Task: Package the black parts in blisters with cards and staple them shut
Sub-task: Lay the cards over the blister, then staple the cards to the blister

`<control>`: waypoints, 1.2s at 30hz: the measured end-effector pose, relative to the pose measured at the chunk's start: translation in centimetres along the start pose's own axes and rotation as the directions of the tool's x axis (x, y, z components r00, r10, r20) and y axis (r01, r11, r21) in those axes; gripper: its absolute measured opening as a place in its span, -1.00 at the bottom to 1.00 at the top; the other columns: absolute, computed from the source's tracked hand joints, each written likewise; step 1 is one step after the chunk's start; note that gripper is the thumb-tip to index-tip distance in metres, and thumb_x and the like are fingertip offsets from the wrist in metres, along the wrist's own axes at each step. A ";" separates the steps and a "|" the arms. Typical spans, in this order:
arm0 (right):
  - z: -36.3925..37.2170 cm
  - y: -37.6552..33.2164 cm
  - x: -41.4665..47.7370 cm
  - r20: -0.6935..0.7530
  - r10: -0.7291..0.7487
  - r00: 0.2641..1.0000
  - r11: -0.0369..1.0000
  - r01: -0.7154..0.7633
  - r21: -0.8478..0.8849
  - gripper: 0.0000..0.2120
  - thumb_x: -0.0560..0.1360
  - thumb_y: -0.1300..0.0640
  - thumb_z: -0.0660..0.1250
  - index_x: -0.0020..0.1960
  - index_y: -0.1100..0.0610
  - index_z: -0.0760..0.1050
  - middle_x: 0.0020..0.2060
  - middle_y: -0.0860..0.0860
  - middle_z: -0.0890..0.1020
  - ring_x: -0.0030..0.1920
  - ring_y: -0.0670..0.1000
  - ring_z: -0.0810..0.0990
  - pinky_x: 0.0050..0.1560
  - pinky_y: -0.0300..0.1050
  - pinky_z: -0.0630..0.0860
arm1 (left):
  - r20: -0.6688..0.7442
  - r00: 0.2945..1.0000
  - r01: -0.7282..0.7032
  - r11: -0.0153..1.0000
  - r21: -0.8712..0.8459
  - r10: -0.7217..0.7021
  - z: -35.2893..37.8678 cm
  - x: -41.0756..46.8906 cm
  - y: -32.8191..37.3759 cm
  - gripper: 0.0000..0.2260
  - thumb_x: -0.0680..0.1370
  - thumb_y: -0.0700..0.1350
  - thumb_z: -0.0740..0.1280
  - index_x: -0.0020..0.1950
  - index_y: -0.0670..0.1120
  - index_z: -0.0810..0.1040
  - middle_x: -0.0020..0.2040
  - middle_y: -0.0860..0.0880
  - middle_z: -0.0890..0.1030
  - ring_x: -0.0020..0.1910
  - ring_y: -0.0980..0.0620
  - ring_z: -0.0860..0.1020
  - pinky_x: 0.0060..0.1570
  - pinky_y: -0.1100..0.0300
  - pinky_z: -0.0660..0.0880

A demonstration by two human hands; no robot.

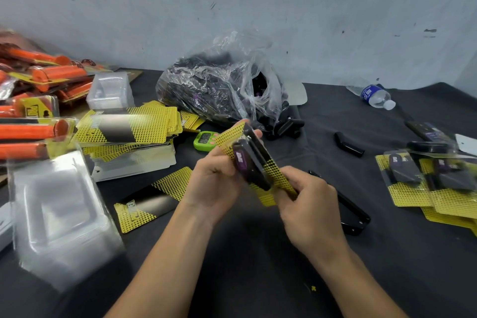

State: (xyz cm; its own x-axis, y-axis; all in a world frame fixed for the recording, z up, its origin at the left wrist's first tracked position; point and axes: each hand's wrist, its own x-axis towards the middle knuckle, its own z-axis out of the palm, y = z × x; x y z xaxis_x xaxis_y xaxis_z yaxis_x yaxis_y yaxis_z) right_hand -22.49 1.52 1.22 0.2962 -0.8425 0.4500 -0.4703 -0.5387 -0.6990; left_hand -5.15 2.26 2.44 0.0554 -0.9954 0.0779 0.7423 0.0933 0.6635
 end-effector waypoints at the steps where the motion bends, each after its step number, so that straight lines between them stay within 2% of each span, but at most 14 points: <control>1: -0.2 -0.1 0.0 -0.058 -0.032 0.998 0.998 0.028 -0.060 -0.69 0.50 0.36 0.39 0.00 -0.06 0.65 -0.24 -0.15 0.67 -0.21 -0.05 0.62 -0.17 -0.06 0.53 | 0.009 1.000 0.018 1.000 -0.001 -0.018 0.0 0.0 -0.1 -0.26 0.21 -0.44 0.07 0.32 -0.13 0.63 0.23 -0.15 0.68 0.19 -0.10 0.63 0.30 -0.06 0.52; 5: -0.8 -0.1 0.0 -0.183 -0.103 0.978 0.982 0.070 -0.178 -0.60 0.51 0.40 0.39 0.07 -0.09 0.68 -0.28 -0.21 0.65 -0.22 -0.12 0.62 -0.26 -0.28 0.49 | 0.086 0.990 0.105 0.992 0.071 -0.111 0.0 0.1 -0.6 -0.14 0.19 -0.46 0.10 0.50 -0.08 0.44 0.41 -0.17 0.58 0.30 -0.06 0.62 0.43 -0.14 0.42; 9: -0.8 0.0 0.2 -0.162 0.025 0.986 1.000 -0.025 0.007 -0.63 0.48 0.36 0.42 -0.07 -0.13 0.69 -0.32 -0.20 0.67 -0.30 -0.13 0.61 -0.33 -0.38 0.43 | 0.151 0.980 0.096 0.973 0.210 -0.129 -0.3 0.2 -1.1 -0.32 0.29 -0.43 0.21 0.44 -0.21 0.47 0.38 -0.24 0.55 0.30 -0.25 0.54 0.40 -0.20 0.38; 13: 0.2 0.0 0.3 -0.025 0.307 0.951 0.902 -0.283 0.325 -0.71 0.43 0.32 0.48 -0.05 -0.07 0.70 -0.26 -0.09 0.75 -0.19 0.01 0.73 -0.03 0.18 0.67 | 0.126 0.982 0.098 0.954 0.282 -0.138 0.0 0.2 -1.7 -0.54 0.50 -0.30 0.33 0.41 -0.27 0.48 0.22 -0.29 0.60 0.17 -0.24 0.59 0.20 -0.15 0.53; 16: 0.8 -0.1 0.3 0.013 0.417 0.909 0.830 -0.386 0.402 -0.66 0.39 0.32 0.53 0.03 -0.04 0.61 -0.25 -0.09 0.76 -0.22 -0.03 0.75 -0.05 0.17 0.69 | 0.030 0.992 0.102 0.939 0.327 -0.119 0.1 0.5 -1.8 -0.65 0.56 -0.27 0.36 0.35 -0.27 0.55 0.20 -0.32 0.64 0.11 -0.24 0.65 0.13 -0.15 0.61; 18: 0.7 -0.1 0.3 -0.003 0.394 0.919 0.869 -0.371 0.328 -0.65 0.41 0.22 0.56 0.02 -0.08 0.49 -0.28 -0.14 0.74 -0.28 -0.10 0.72 -0.18 -0.09 0.67 | -0.034 0.995 0.102 0.945 0.312 -0.097 -0.1 0.8 -1.9 -0.68 0.54 -0.26 0.34 0.29 -0.26 0.59 0.13 -0.30 0.68 0.02 -0.19 0.69 0.01 -0.08 0.67; 20: -0.2 0.0 0.6 -0.159 0.299 0.941 0.945 -0.270 0.184 -0.75 0.45 0.11 0.53 -0.05 -0.08 0.47 -0.28 -0.17 0.72 -0.25 -0.22 0.68 -0.25 -0.38 0.52 | -0.122 0.990 0.097 0.956 0.277 -0.065 -0.5 1.2 -1.8 -0.73 0.54 -0.29 0.33 0.22 -0.26 0.61 0.08 -0.29 0.69 -0.03 -0.17 0.71 -0.02 -0.09 0.69; 21: -1.1 0.3 0.9 -0.262 0.247 0.933 0.969 -0.230 0.093 -0.81 0.47 0.06 0.50 -0.08 -0.06 0.48 -0.28 -0.18 0.69 -0.21 -0.22 0.66 -0.21 -0.38 0.49 | -0.172 0.984 0.096 0.958 0.269 -0.050 -0.8 1.4 -1.7 -0.77 0.57 -0.32 0.30 0.21 -0.26 0.61 0.08 -0.30 0.69 -0.03 -0.17 0.71 0.01 -0.12 0.68; 23: -3.4 1.3 1.7 -0.371 0.216 0.903 0.948 -0.284 -0.141 -0.92 0.53 -0.01 0.39 -0.05 -0.05 0.52 -0.20 -0.14 0.68 -0.09 -0.07 0.64 -0.04 -0.11 0.53 | -0.259 0.965 0.104 0.963 0.250 -0.037 -1.2 1.7 -1.4 -0.79 0.63 -0.35 0.25 0.22 -0.25 0.59 0.05 -0.27 0.70 -0.04 -0.17 0.72 0.00 -0.16 0.68; 25: -5.1 2.6 2.0 -0.258 0.372 0.892 0.789 -0.450 -0.418 -0.77 0.59 -0.15 0.25 0.11 -0.05 0.57 -0.02 0.01 0.69 0.09 0.11 0.58 0.09 0.07 0.52 | -0.316 0.948 0.105 0.968 0.226 -0.029 -1.5 1.9 -1.2 -0.82 0.65 -0.36 0.24 0.19 -0.24 0.58 -0.06 -0.20 0.73 -0.13 -0.12 0.73 -0.14 -0.11 0.70; 27: -5.4 3.4 1.8 -0.064 0.543 0.838 0.626 -0.454 -0.634 -0.57 0.63 -0.25 0.11 0.15 0.02 0.58 0.10 0.08 0.66 0.14 0.19 0.55 0.15 0.11 0.49 | -0.350 0.936 0.097 0.971 0.217 -0.015 -1.5 2.0 -1.2 -0.83 0.65 -0.35 0.24 0.16 -0.22 0.59 -0.11 -0.16 0.73 -0.17 -0.10 0.73 -0.20 -0.07 0.69; 30: -4.1 3.2 1.5 0.063 0.560 0.826 0.660 -0.398 -0.637 -0.62 0.65 -0.19 0.11 0.09 0.06 0.54 0.06 0.06 0.57 0.04 0.16 0.52 0.11 0.08 0.47 | -0.389 0.921 0.080 0.978 0.192 0.001 -1.8 2.2 -1.3 -0.82 0.65 -0.35 0.24 0.20 -0.22 0.58 -0.09 -0.16 0.74 -0.14 -0.12 0.74 -0.19 -0.07 0.69; 33: -3.6 2.3 1.6 0.035 0.527 0.849 0.728 -0.430 -0.534 -0.86 0.62 -0.04 0.22 0.03 -0.04 0.52 -0.07 -0.05 0.57 -0.10 0.06 0.48 -0.12 -0.01 0.40 | -0.420 0.907 0.063 0.983 0.173 0.016 -2.0 2.3 -1.0 -0.82 0.65 -0.35 0.26 0.22 -0.21 0.55 -0.12 -0.15 0.74 -0.15 -0.11 0.74 -0.21 -0.06 0.69; 36: -3.2 2.0 1.3 0.049 0.505 0.862 0.743 -0.405 -0.533 -0.91 0.60 0.06 0.26 -0.01 -0.11 0.51 -0.07 -0.05 0.63 -0.09 0.09 0.56 -0.12 -0.01 0.44 | -0.444 0.896 0.060 0.982 0.177 0.025 -2.0 2.4 -0.9 -0.82 0.66 -0.34 0.25 0.21 -0.19 0.56 -0.03 -0.19 0.70 -0.09 -0.13 0.73 -0.06 -0.15 0.69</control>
State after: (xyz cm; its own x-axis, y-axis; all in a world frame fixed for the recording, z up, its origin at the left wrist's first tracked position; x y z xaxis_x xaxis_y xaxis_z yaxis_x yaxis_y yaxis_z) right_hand -25.67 -0.64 2.17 0.0582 -0.9983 0.0076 -0.9125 -0.0563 -0.4052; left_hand -4.35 -0.26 0.48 0.3650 -0.8986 -0.2437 0.6143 0.0358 0.7883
